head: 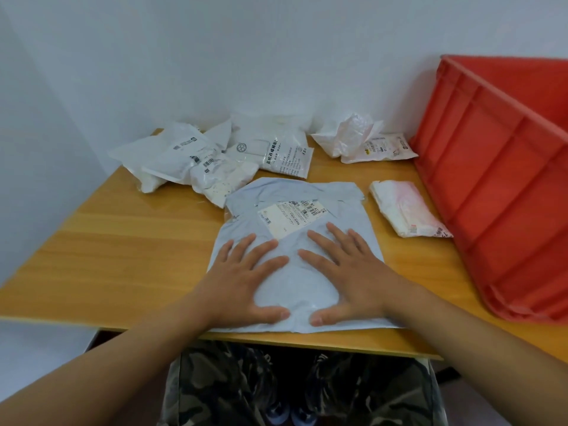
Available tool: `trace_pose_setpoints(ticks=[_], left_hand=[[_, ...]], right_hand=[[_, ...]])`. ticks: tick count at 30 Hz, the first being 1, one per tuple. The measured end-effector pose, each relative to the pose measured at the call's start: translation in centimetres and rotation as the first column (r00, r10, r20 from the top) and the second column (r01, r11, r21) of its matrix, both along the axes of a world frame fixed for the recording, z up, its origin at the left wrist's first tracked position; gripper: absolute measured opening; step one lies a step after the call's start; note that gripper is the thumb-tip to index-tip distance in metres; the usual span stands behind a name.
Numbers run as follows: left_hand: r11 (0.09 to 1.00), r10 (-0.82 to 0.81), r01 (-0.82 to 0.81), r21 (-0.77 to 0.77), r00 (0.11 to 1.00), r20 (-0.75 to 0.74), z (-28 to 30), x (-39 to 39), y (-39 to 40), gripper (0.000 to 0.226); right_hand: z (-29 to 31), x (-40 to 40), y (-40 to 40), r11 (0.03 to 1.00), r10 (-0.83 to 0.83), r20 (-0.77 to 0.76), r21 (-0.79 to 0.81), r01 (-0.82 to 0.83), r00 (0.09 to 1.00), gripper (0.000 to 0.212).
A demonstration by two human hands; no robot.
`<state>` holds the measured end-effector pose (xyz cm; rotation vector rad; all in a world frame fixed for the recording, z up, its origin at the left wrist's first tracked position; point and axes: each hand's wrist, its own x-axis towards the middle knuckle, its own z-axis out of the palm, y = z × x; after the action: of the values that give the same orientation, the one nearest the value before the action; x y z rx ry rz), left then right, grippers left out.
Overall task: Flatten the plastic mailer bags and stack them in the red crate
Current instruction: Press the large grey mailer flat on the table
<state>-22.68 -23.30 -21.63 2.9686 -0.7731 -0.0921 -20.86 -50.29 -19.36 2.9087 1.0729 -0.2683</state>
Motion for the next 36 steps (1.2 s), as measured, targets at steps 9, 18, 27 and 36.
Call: trace_pose_setpoints(ticks=[9,18,27,36], left_hand=[[1.0,0.008,-0.007,0.01,0.996,-0.09,1.3,0.3,-0.2,0.1],[0.984,0.169,-0.17,-0.06,0.985,-0.016,3.4,7.1,-4.0,0.093],[0.958,0.285,-0.272,0.088,0.933,-0.22,1.9,9.8,-4.1,0.081],[0.957,0.284,-0.289,-0.026,0.953,-0.107,3.3,11.8,-3.9,0.077]], right_hand=[[-1.1,-0.4,-1.0,0.995,-0.054,-0.066,0.075,0.059,0.996,0.101],[-1.0,-0.3,-0.9,0.997,-0.054,-0.089,0.059,0.059,0.995,0.101],[-0.4,0.1,-1.0,0.995,-0.05,-0.17,0.08,0.065,0.984,0.097],[1.7,8.9,1.0,0.976,-0.197,-0.066,0.084,0.203,0.978,0.097]])
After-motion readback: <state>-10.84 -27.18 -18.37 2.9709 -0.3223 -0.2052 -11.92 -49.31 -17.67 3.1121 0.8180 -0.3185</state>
